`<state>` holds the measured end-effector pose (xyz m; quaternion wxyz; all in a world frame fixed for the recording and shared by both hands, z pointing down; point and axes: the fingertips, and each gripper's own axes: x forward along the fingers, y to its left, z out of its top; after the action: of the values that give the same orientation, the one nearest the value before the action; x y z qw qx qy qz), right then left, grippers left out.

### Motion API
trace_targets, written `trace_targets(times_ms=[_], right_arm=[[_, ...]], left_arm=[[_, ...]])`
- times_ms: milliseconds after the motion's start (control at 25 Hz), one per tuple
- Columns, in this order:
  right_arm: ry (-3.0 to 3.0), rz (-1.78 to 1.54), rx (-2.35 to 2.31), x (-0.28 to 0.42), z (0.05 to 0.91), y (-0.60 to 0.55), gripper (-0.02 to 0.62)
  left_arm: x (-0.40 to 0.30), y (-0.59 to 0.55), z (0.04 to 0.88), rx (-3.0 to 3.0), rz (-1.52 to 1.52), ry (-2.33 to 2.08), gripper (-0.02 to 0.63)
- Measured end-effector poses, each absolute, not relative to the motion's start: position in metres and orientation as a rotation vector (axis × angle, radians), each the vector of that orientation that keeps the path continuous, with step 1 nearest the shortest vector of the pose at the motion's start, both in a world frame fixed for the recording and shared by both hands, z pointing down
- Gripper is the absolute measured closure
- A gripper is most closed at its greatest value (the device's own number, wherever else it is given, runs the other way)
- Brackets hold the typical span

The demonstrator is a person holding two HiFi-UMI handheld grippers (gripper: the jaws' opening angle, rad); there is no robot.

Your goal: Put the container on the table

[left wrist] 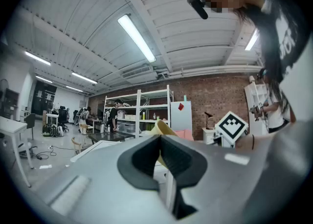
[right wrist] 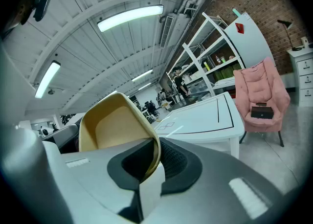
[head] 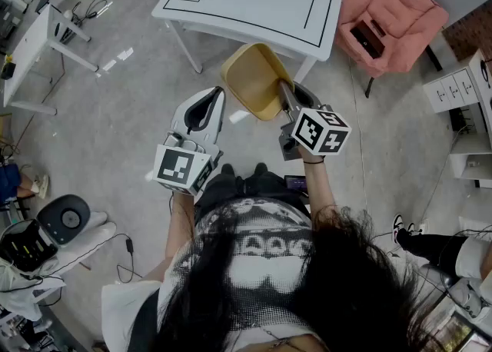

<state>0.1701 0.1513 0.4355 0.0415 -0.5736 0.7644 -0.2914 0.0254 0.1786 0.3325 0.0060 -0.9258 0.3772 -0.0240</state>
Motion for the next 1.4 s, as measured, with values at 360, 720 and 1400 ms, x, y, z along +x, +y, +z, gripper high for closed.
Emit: trace_targets(times_ms=[360, 720, 1400], right_arm=[[2.283, -0.913, -1.75, 0.187, 0.437, 0.134, 0.56], [2.277, -0.921, -1.763, 0.227, 0.447, 0.131, 0.558], [2.345, -0.978, -1.671, 0.23, 0.469, 0.1, 0.559]], left_arm=[[0.037, 0.158, 0.332, -2.944, -0.062, 1.183, 0.606], [0.07, 0.151, 0.338, -2.931, -0.085, 1.198, 0.606], [0.076, 0.128, 0.362, -2.903, -0.164, 1.314, 0.606]])
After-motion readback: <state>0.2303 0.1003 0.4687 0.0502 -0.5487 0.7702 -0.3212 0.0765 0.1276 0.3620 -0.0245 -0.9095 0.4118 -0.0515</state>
